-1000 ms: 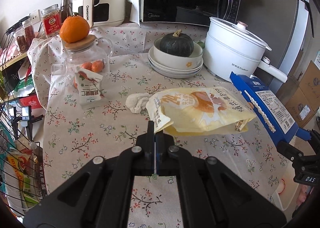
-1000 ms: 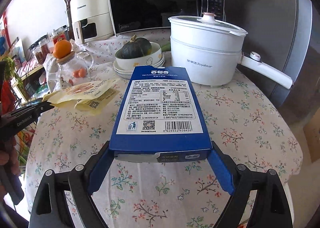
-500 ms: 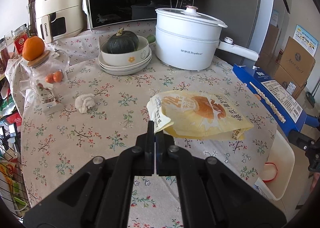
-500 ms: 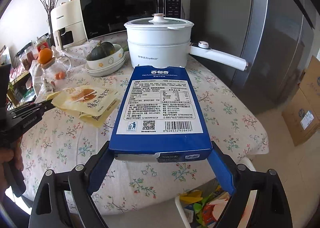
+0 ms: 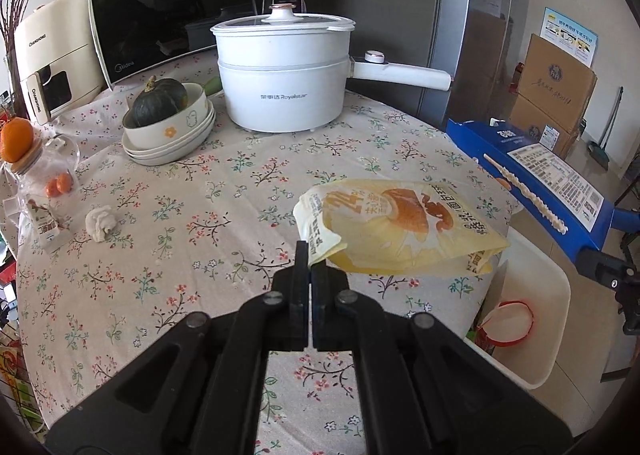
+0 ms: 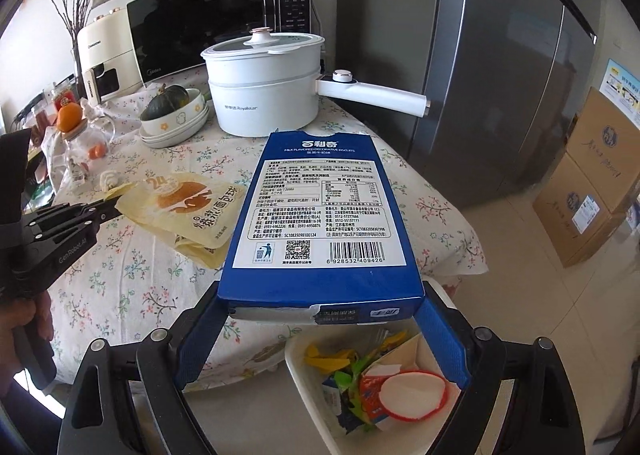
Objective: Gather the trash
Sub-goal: 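Carry the beige pouch and blue box over the white bin, then open both grippers to drop the pouch and blue box into the bin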
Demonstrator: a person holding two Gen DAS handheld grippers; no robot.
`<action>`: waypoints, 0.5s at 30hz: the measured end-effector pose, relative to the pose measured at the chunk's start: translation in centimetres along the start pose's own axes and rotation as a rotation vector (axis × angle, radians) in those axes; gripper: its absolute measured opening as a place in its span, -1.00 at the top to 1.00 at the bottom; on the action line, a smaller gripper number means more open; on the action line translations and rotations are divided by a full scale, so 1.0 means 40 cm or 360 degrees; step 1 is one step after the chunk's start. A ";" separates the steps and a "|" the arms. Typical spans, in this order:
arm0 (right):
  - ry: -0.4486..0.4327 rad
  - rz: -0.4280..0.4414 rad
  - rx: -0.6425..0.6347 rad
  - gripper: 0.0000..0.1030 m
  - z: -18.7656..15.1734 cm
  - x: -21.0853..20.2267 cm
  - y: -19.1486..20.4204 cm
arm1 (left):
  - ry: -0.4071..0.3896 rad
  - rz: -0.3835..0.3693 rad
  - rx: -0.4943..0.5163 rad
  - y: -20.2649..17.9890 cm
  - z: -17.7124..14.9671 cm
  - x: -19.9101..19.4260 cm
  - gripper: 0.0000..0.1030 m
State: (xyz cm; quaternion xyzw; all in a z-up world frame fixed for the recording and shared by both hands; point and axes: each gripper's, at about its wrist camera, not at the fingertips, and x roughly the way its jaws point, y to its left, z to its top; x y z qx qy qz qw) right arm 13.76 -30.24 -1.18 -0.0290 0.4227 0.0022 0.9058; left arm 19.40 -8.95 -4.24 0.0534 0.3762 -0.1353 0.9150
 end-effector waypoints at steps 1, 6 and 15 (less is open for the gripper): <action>0.0013 -0.0010 0.0010 -0.79 -0.009 -0.004 -0.015 | 0.0000 -0.0012 0.0020 -0.018 0.000 0.001 0.99; 0.0067 -0.0070 0.0051 -0.79 -0.052 -0.033 -0.094 | 0.0004 -0.0064 0.0152 -0.119 -0.014 0.002 0.99; 0.0182 -0.0117 0.0148 -0.79 -0.127 -0.076 -0.215 | 0.0014 -0.0119 0.0414 -0.291 -0.054 0.000 0.99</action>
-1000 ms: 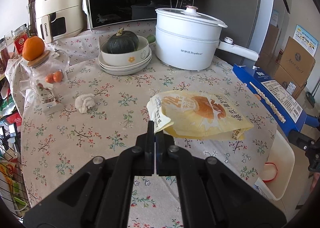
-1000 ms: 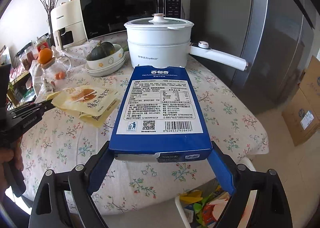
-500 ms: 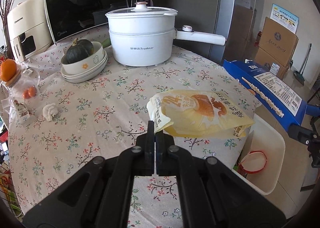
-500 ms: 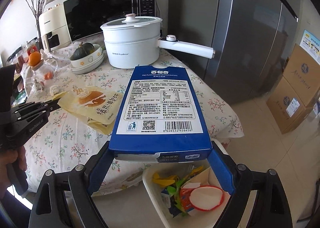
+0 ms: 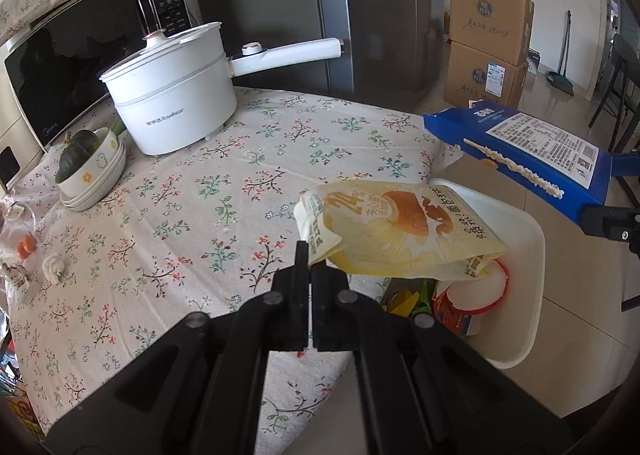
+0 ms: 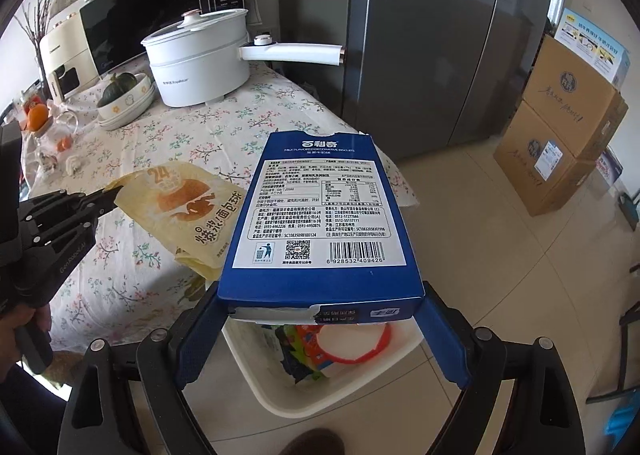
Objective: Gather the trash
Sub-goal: 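Open both grippers to drop the pouch and blue box into the bin, then move both grippers back over the table toward the pecan bag and tissue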
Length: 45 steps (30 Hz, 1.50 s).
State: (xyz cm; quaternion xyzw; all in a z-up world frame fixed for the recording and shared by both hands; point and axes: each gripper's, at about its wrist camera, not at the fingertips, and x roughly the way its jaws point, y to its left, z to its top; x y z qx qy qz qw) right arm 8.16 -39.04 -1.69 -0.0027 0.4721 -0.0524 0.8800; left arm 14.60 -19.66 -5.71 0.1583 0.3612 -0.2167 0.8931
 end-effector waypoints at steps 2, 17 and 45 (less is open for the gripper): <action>0.0040 -0.0001 0.0019 -0.79 -0.018 0.000 -0.024 | 0.0004 -0.0012 0.0054 -0.034 -0.001 0.004 0.99; 0.0333 0.0025 0.0144 -0.79 -0.113 0.045 -0.118 | 0.0092 -0.0062 0.0342 -0.195 -0.040 0.045 0.81; 0.0381 0.0099 0.0089 -0.98 -0.049 0.112 -0.025 | 0.0138 0.0073 -0.0073 0.074 -0.069 0.015 -0.87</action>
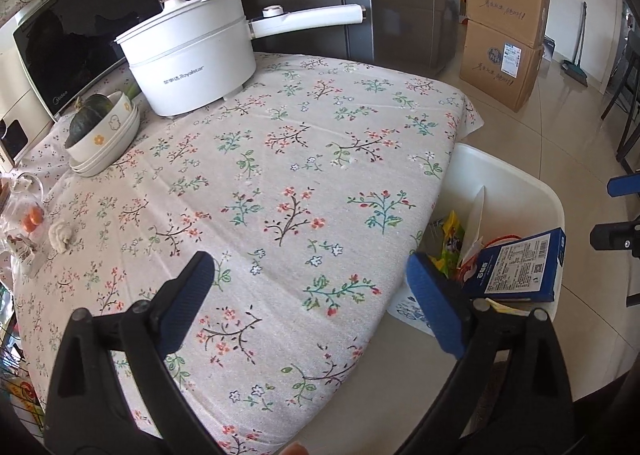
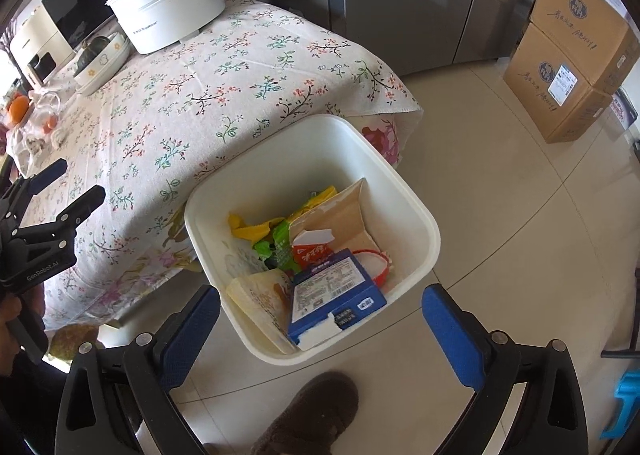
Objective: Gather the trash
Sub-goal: 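Move both grippers back over the table toward the pecan bag and tissue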
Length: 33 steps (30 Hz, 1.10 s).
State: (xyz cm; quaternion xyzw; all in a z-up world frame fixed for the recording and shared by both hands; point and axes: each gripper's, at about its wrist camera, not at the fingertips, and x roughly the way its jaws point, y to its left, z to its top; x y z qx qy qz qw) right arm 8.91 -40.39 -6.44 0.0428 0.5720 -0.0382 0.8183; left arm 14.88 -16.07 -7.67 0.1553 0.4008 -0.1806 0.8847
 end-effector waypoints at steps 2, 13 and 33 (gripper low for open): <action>-0.0005 0.0006 -0.0025 -0.98 0.011 0.005 0.023 | 0.0002 0.0020 -0.0021 0.023 -0.004 -0.002 -0.88; -0.0100 0.0068 -0.0174 -0.98 0.098 0.037 0.184 | 0.0033 0.0155 -0.0171 0.192 -0.050 -0.003 -0.88; -0.0225 0.0203 -0.0327 -0.98 0.269 0.122 0.516 | 0.0061 0.0404 -0.0542 0.546 -0.129 -0.017 -0.88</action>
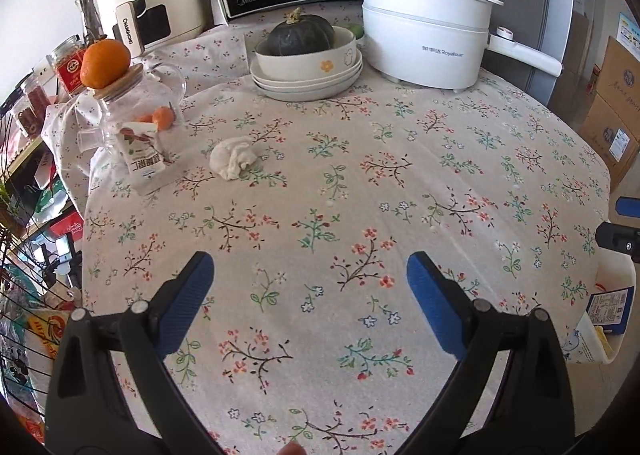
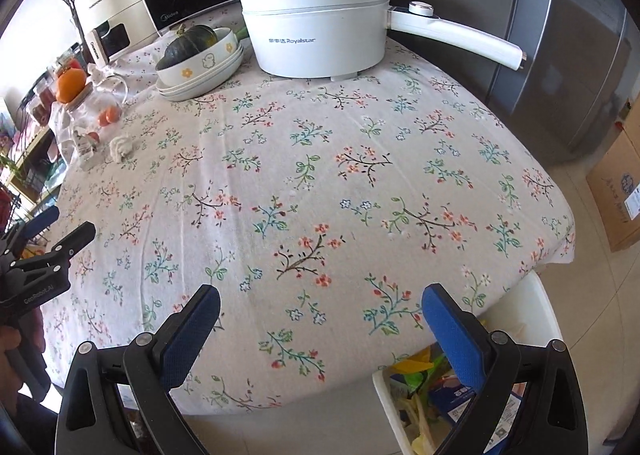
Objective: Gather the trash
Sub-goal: 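Move both grippers back over the table toward the pecan bag and tissue, then grasp the white pecan-kernel bag with the left gripper while the right gripper grasps the crumpled tissue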
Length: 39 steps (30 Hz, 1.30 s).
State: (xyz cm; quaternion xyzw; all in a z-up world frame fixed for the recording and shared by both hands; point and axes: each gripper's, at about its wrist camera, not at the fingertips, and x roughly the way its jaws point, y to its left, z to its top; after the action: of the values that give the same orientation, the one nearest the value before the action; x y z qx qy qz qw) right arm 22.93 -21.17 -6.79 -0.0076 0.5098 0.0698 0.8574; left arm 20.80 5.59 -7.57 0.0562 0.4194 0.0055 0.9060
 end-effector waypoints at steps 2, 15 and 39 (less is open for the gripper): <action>-0.0007 0.0008 -0.0011 -0.98 0.018 0.016 0.028 | -0.0003 0.0024 -0.0030 0.034 0.006 0.011 -0.88; -0.0061 0.0093 0.0024 -0.98 0.118 0.123 0.183 | -0.0056 0.0035 -0.0470 0.264 0.071 0.076 -0.88; -0.0195 0.0143 -0.0139 -0.98 0.224 0.259 0.416 | -0.0105 0.0022 -0.0801 0.441 0.102 0.310 -0.54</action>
State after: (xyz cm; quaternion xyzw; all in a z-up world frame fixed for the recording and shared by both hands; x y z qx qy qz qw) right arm 33.51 -2.77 -10.60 -0.0178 0.4528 0.1306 0.8818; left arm 32.60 23.43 -12.48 -0.1682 0.3745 0.1141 0.9047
